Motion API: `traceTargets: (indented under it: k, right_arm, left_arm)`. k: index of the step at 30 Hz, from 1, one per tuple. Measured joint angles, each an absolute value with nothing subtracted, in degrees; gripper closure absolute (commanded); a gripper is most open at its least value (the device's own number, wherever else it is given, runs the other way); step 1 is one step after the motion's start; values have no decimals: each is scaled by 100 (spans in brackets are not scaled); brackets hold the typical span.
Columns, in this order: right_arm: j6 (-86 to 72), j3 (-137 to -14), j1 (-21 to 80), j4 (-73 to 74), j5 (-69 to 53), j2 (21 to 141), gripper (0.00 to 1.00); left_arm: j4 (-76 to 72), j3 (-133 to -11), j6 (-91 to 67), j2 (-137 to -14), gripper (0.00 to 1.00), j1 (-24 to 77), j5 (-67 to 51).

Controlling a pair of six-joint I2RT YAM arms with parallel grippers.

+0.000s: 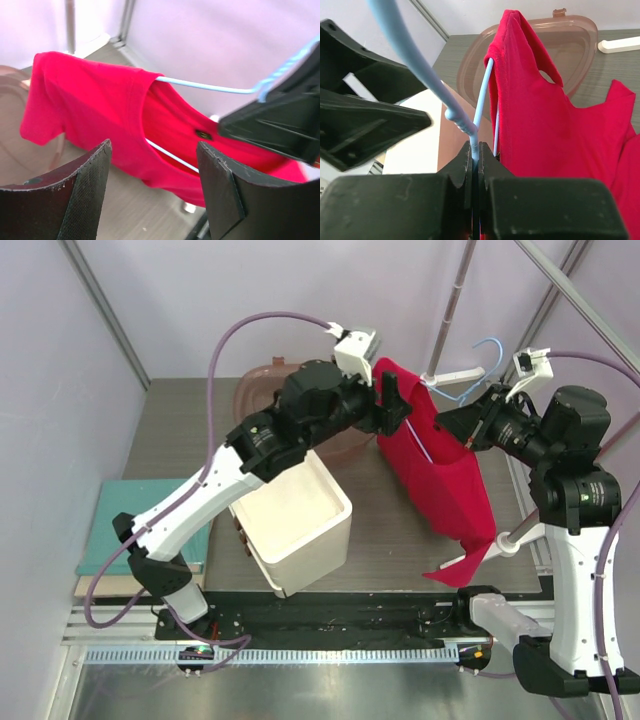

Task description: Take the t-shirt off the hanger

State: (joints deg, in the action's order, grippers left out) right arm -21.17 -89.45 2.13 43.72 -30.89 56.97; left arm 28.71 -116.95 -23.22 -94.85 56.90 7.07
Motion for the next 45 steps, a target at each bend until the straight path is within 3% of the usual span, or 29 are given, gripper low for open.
traceTargets:
  k: [18,24,28,37,45]
  right_arm:
    - [-2263,-8777,279,4574,-3100,5151,99]
    - [-2174,-8748,414,4703,-2934,5070,99]
    - [-2097,-8670,471,4814,-2766,4971,99]
    - [-2067,-8276,506,4845,-2604,4703,99]
    - [-2069,-7808,530,4930,-2598,4281,99]
  left_arm:
    - [3028,-12105,-2051,-10302,50,5955,1706]
    - [2917,-12105,-2104,-10390,74,5988,1719]
    - [2875,-12108,-2108,-10420,99,5990,1719]
    - [2766,-12204,-2091,-10464,100,5994,1761]
    - [2425,-12206,-1857,-10492,100,5992,2517]
